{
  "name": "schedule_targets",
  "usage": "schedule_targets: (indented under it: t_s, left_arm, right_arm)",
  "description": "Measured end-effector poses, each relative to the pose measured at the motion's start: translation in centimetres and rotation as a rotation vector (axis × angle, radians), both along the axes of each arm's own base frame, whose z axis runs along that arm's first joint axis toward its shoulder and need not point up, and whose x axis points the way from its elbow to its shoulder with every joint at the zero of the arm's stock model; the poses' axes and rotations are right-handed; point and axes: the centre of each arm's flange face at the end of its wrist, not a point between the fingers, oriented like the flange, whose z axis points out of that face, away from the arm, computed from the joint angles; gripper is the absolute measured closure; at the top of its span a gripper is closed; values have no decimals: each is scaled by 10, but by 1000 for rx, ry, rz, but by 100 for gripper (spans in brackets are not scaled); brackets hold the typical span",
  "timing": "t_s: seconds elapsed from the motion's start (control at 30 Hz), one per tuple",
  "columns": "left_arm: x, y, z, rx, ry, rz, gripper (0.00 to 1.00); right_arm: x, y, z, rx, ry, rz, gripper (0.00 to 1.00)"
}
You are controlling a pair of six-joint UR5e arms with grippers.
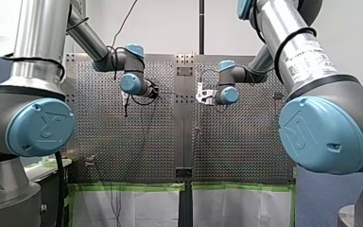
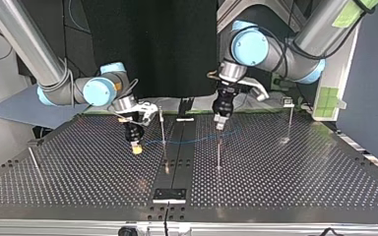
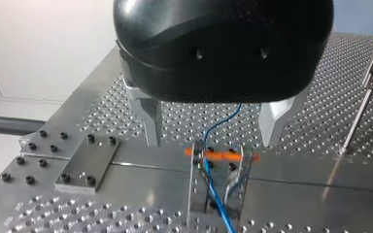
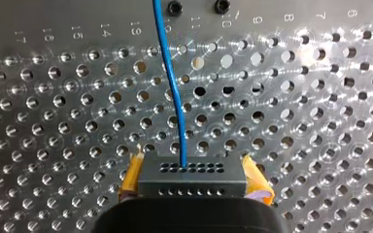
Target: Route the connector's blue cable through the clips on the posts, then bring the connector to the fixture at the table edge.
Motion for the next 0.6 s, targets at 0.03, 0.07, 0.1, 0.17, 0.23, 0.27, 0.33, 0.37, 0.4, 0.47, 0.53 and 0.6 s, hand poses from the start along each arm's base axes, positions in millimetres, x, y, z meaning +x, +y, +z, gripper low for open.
schedule_targets:
  t_s: [0.03,0.07,0.1,0.17,0.23,0.27,0.33,0.37,0.4,0.47,0.53,0.6]
  left_arm:
    - [-1,-2,1,3,-4,0,0]
    - [-2,-5,2,6,-9,0,0]
    - [-3,-8,4,12,-17,0,0]
    - [-5,-15,9,19,-32,1,0]
    - [-7,-21,14,20,-44,1,0]
    - [-8,-26,18,19,-50,1,0]
    - [-10,-32,23,19,-56,1,0]
    - [-11,-35,25,18,-58,2,0]
    - [-13,-39,28,19,-59,1,0]
    - [-17,-46,31,19,-58,2,0]
    - [-22,-51,32,18,-56,1,0]
    - [-27,-58,32,19,-51,2,0]
  right_arm:
    - [0,0,0,0,1,-1,100]
    - [-1,-1,0,0,1,-2,100]
    - [-2,-1,0,1,2,-5,100]
    - [-3,-2,-1,1,5,-10,100]
    - [-6,-4,-2,-1,12,-18,100]
    - [-7,-5,-2,-1,15,-20,100]
    - [-9,-7,-3,-2,23,-27,100]
    - [-10,-7,-3,-3,26,-29,100]
    - [-11,-8,-3,-4,29,-31,100]
    - [-13,-9,-3,-6,34,-34,100]
    - [-14,-10,-4,-7,35,-36,100]
    - [-15,-11,-4,-7,37,-38,100]
